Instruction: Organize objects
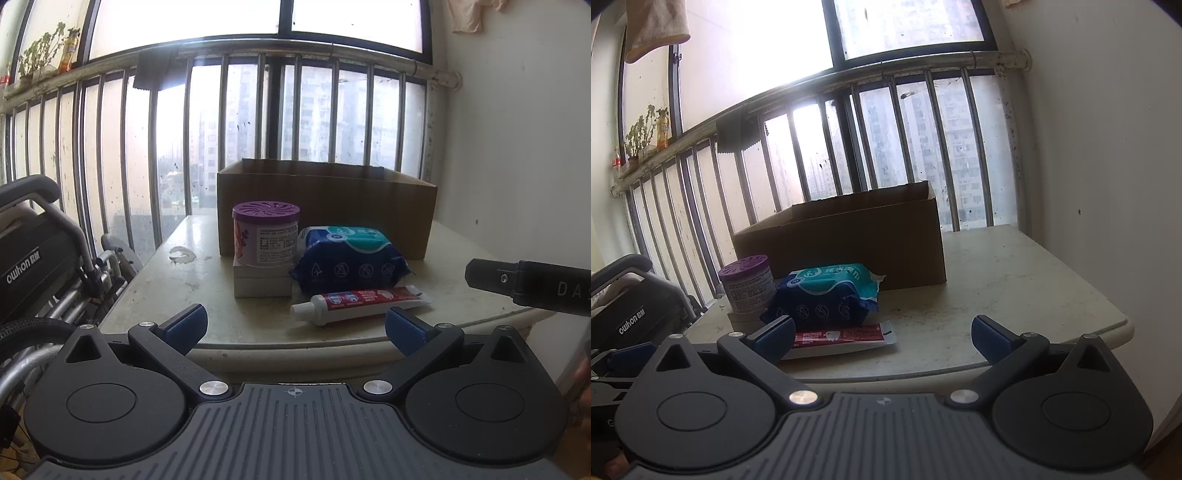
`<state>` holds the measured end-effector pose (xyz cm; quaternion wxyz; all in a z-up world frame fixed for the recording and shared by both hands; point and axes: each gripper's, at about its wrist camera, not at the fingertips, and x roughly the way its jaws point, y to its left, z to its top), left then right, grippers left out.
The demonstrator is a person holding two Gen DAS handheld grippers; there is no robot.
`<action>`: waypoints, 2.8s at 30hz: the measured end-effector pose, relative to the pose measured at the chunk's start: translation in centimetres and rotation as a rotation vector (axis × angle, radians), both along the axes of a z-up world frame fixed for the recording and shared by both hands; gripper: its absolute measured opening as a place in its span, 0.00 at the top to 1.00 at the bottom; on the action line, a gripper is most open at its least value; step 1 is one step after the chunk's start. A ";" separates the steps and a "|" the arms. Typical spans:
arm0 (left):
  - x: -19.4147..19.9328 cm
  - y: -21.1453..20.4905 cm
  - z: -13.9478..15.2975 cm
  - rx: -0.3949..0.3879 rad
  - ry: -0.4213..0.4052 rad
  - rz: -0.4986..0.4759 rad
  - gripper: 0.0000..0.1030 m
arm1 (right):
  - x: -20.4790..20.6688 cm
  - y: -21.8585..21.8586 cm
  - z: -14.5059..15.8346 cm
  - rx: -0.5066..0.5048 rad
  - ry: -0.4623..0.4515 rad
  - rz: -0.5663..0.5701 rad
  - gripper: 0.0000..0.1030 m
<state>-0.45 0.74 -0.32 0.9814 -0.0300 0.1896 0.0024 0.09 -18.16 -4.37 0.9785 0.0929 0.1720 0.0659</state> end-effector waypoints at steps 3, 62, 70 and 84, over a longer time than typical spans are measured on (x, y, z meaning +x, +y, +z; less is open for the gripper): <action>0.0 0.0 0.0 -0.024 0.001 -0.018 0.00 | 0.0 -0.1 0.0 0.006 0.001 0.006 0.00; -0.1 -0.1 -0.5 -0.006 0.003 0.026 0.00 | 0.6 0.2 -0.4 -0.017 0.018 -0.006 0.00; 0.1 -0.1 -0.7 0.003 0.007 0.034 0.00 | 0.6 0.1 -0.5 -0.017 0.021 -0.010 0.00; 0.0 0.0 -0.7 0.003 0.006 0.034 0.00 | 0.7 0.1 -0.6 -0.017 0.023 -0.011 0.00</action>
